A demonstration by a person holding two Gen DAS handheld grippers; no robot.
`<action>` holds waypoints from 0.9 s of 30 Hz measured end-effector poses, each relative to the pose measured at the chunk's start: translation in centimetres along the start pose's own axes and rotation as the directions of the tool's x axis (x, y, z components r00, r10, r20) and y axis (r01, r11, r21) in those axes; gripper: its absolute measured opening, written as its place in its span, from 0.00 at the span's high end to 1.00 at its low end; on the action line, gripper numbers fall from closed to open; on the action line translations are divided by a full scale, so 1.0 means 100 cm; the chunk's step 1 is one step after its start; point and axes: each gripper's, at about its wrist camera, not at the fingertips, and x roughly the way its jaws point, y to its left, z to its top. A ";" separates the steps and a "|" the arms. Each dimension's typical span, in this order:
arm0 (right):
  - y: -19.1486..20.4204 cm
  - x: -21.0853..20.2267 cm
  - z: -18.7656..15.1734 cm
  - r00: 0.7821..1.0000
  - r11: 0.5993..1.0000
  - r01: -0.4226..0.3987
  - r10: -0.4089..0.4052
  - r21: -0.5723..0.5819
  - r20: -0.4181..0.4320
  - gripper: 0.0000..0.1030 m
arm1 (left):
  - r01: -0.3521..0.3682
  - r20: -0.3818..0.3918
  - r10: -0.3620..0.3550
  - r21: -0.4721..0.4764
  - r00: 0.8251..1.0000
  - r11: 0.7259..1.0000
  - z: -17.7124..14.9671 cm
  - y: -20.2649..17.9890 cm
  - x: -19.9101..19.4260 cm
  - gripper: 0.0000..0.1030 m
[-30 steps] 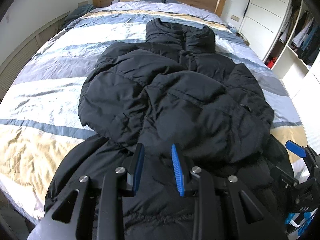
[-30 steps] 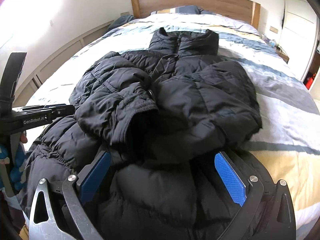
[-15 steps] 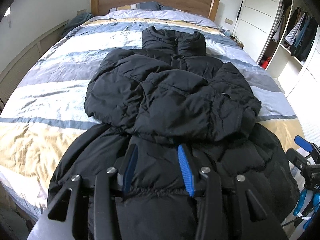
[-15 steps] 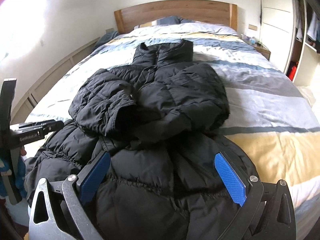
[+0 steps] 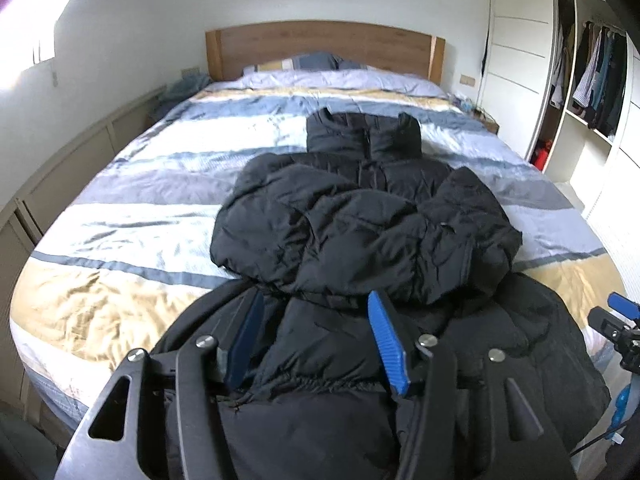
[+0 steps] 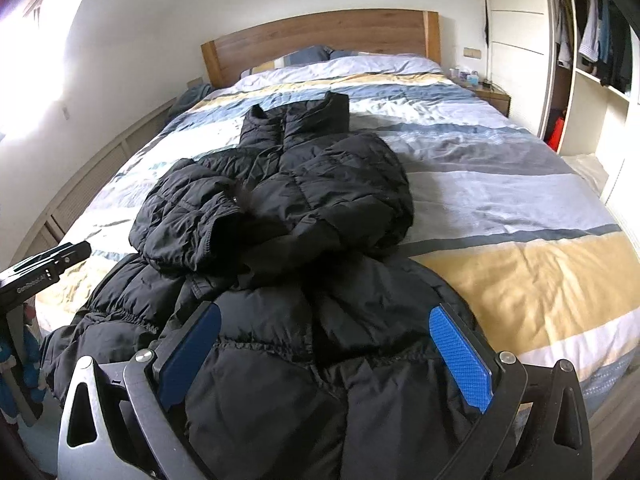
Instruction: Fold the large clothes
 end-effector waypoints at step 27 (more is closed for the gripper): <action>-0.014 0.001 0.002 1.000 0.996 -0.009 0.006 0.087 0.031 0.00 | -0.016 0.170 0.005 0.064 0.985 0.998 0.000 -0.015 -0.042 0.46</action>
